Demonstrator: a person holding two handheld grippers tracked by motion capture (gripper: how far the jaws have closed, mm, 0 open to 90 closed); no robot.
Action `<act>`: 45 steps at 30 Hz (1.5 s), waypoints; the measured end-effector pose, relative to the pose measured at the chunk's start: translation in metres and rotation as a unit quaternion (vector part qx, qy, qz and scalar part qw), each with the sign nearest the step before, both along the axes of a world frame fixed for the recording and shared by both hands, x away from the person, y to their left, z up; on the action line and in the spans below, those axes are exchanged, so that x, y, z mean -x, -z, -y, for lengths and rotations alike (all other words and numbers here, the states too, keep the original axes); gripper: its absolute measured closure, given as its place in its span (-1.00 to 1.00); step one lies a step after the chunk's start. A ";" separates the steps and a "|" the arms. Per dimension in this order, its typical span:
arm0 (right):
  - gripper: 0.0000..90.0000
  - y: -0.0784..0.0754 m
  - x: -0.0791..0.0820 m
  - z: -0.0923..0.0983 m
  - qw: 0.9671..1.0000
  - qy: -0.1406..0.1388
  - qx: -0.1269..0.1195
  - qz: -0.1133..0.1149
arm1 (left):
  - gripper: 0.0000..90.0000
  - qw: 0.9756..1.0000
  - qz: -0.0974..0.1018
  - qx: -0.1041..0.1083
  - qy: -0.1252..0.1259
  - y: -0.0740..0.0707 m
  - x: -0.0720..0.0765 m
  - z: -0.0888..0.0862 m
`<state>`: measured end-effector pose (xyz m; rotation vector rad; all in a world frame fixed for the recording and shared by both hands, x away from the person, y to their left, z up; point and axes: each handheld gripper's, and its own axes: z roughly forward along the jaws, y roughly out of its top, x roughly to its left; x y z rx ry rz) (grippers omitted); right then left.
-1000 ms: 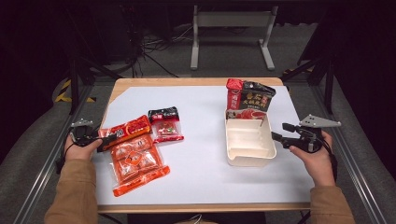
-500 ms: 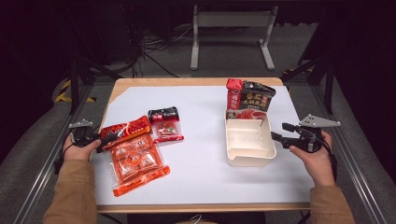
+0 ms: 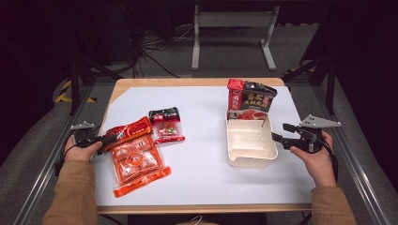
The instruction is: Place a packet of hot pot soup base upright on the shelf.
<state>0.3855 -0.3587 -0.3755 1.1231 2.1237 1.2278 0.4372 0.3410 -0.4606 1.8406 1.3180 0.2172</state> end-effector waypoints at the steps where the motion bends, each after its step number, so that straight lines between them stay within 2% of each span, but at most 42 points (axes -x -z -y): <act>1: -0.23 0.000 0.000 0.000 1.000 0.000 0.000 0.000 | 0.70 1.000 -0.002 -0.003 -0.005 0.000 0.000 0.000; 3: -0.20 0.000 0.001 0.001 1.000 -0.001 0.001 0.002 | 0.81 1.000 -0.002 -0.007 -0.013 0.000 0.000 0.000; 7: 0.00 -0.001 0.002 0.001 1.000 -0.010 0.002 0.010 | 0.97 1.000 0.007 -0.002 -0.004 -0.002 0.001 -0.002; 11: 0.11 -0.003 0.003 0.000 0.999 -0.020 -0.003 0.026 | 0.99 1.000 0.014 0.001 -0.007 -0.008 0.003 -0.002; 13: 0.21 -0.005 0.004 0.000 0.999 -0.023 -0.002 0.026 | 0.99 1.000 0.020 -0.002 -0.001 -0.014 0.005 -0.003; 15: 0.24 -0.005 0.004 0.000 0.999 -0.025 -0.002 0.026 | 0.99 1.000 0.018 0.003 -0.002 -0.017 0.006 -0.002; 18: 0.35 -0.007 0.004 0.000 0.999 -0.035 -0.009 0.024 | 0.99 1.000 0.021 -0.002 0.003 -0.024 0.008 -0.002; 21: 0.48 -0.009 0.006 0.000 0.999 -0.042 -0.018 0.020 | 1.00 1.000 0.027 0.006 0.004 -0.031 0.011 -0.004; 23: 0.51 -0.010 0.006 0.000 0.999 -0.043 -0.022 0.015 | 0.99 0.999 0.034 0.020 0.004 -0.037 0.013 -0.004; 26: 0.50 -0.013 0.008 0.000 0.999 -0.040 -0.012 0.016 | 0.99 0.999 0.047 0.024 0.006 -0.048 0.017 -0.003; 30: 0.48 -0.015 0.009 0.001 0.999 -0.037 -0.016 0.017 | 1.00 0.998 0.063 0.026 0.012 -0.061 0.022 -0.001; 34: 0.48 -0.016 0.010 0.001 0.999 -0.036 -0.025 0.013 | 0.99 0.996 0.073 0.054 0.017 -0.077 0.031 0.001; 37: 0.48 -0.017 0.010 0.001 0.999 -0.037 -0.029 0.015 | 1.00 0.994 0.091 0.056 0.025 -0.088 0.037 0.004; 38: 0.48 -0.018 0.011 0.001 0.999 -0.037 -0.030 0.014 | 1.00 0.994 0.091 0.056 0.025 -0.088 0.037 0.004; 45: 0.48 -0.019 0.012 0.002 0.999 -0.038 -0.034 0.012 | 1.00 0.990 0.122 0.047 0.050 -0.113 0.050 0.015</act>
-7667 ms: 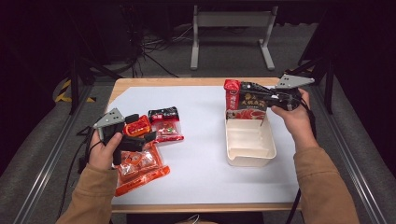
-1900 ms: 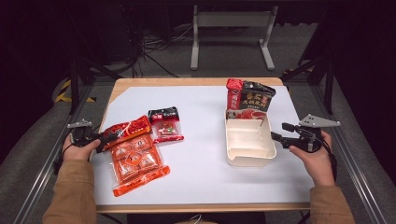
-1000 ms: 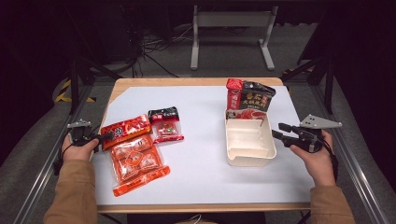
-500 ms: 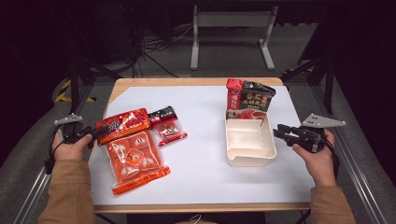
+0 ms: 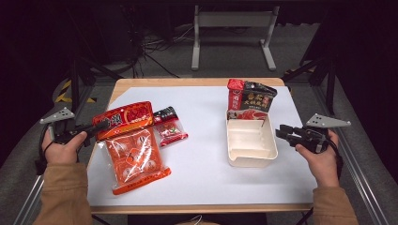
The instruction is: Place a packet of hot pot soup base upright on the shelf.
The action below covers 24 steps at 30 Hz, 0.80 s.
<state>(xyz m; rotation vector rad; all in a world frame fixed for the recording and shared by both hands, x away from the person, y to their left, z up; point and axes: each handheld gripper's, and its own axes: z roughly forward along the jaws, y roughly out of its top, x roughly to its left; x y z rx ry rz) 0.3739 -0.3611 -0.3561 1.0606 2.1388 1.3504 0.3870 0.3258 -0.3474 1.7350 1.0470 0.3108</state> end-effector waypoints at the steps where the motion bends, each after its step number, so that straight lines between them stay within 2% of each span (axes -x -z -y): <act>1: 0.48 0.000 0.000 0.000 1.000 0.000 0.000 0.001 | 1.00 1.000 0.005 -0.001 0.005 -0.004 0.002 0.002; 8: 0.48 -0.004 0.002 0.001 1.000 -0.001 -0.004 0.006 | 1.00 0.999 0.040 -0.013 0.026 -0.025 0.017 0.015; 15: 0.47 -0.006 0.003 0.001 1.000 -0.002 -0.006 0.009 | 1.00 0.996 0.074 -0.017 0.056 -0.044 0.032 0.029; 19: 0.47 -0.007 0.004 0.001 1.000 -0.004 -0.006 0.012 | 1.00 0.993 0.087 -0.013 0.082 -0.051 0.038 0.035; 22: 0.45 -0.008 0.004 0.000 1.000 -0.008 -0.007 0.013 | 1.00 0.988 0.094 0.009 0.120 -0.058 0.043 0.039; 24: 0.45 -0.009 0.005 -0.001 1.000 -0.011 -0.007 0.013 | 1.00 0.986 0.100 0.009 0.133 -0.062 0.048 0.044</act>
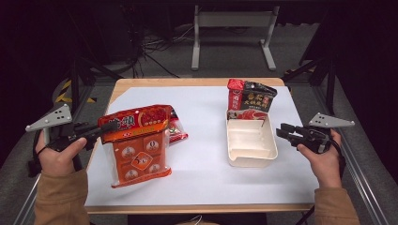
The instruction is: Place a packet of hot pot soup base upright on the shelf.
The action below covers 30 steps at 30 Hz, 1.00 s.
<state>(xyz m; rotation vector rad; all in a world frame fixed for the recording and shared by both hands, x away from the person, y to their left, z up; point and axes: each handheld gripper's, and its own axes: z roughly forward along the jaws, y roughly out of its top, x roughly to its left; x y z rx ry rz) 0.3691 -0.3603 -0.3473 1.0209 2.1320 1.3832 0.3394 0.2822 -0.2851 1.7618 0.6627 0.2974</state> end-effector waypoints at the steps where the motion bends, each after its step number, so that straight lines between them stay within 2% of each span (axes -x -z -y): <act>1: 0.44 0.000 0.000 -0.001 1.000 -0.001 0.000 0.000 | 1.00 1.000 0.000 0.000 0.000 0.000 0.000 0.000; 2: 0.44 -0.001 0.001 -0.001 1.000 -0.002 -0.001 0.000 | 1.00 1.000 0.012 -0.011 0.008 -0.004 0.004 0.005; 5: 0.44 -0.002 0.002 -0.002 1.000 -0.004 -0.003 0.000 | 1.00 0.999 0.023 -0.020 0.025 -0.010 0.010 0.013; 6: 0.43 -0.002 0.002 -0.002 1.000 -0.005 -0.001 0.002 | 1.00 0.999 0.027 -0.020 0.035 -0.011 0.011 0.015; 7: 0.43 -0.002 0.002 -0.002 1.000 -0.005 -0.001 0.002 | 1.00 0.999 0.027 -0.020 0.035 -0.011 0.011 0.015; 9: 0.42 -0.003 0.003 -0.001 1.000 -0.010 -0.007 0.004 | 1.00 0.998 0.032 -0.018 0.054 -0.013 0.013 0.019; 12: 0.42 -0.005 0.004 -0.002 1.000 -0.017 -0.018 0.002 | 1.00 0.997 0.031 -0.012 0.067 -0.015 0.015 0.022; 13: 0.41 -0.006 0.005 -0.002 1.000 -0.021 -0.019 0.004 | 1.00 0.996 0.037 -0.017 0.074 -0.016 0.016 0.024; 16: 0.41 -0.007 0.006 -0.003 0.999 -0.025 -0.020 0.006 | 1.00 0.996 0.037 -0.018 0.077 -0.018 0.019 0.027; 21: 0.38 -0.011 0.008 -0.007 0.999 -0.035 -0.023 0.010 | 1.00 0.994 0.049 -0.020 0.095 -0.023 0.023 0.036; 24: 0.36 -0.013 0.009 -0.012 0.999 -0.042 -0.026 0.012 | 1.00 0.994 0.054 -0.025 0.094 -0.025 0.026 0.043; 30: 0.33 -0.021 0.012 -0.025 0.998 -0.059 -0.024 0.018 | 1.00 0.993 0.059 -0.017 0.097 -0.025 0.025 0.052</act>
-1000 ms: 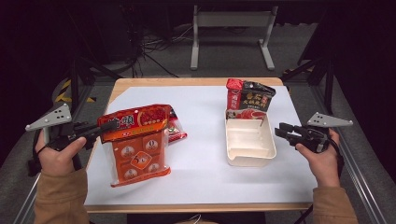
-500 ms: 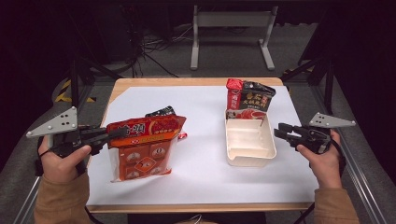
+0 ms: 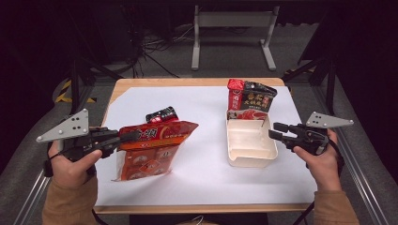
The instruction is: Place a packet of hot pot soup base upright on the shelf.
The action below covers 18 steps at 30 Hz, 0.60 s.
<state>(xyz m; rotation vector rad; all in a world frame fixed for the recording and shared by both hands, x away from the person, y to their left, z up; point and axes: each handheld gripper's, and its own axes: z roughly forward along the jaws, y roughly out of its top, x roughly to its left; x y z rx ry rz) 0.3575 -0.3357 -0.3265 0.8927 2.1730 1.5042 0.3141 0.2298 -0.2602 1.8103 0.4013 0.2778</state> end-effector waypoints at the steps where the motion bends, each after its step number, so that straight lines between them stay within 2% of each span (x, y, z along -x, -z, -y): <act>1: 0.32 -0.002 0.001 -0.003 1.000 -0.005 -0.004 0.002 | 1.00 1.000 0.000 0.002 0.000 0.000 0.000 0.002; 3: 0.31 -0.007 0.003 -0.009 1.000 -0.016 -0.011 0.007 | 1.00 1.000 0.006 0.005 0.003 0.000 -0.001 0.008; 10: 0.24 -0.019 0.008 -0.032 0.999 -0.047 -0.006 0.019 | 1.00 1.000 0.008 0.017 0.002 0.001 -0.002 0.019; 18: 0.13 -0.028 0.006 -0.064 0.995 -0.091 -0.005 0.029 | 1.00 0.999 0.017 0.031 0.006 0.000 -0.004 0.033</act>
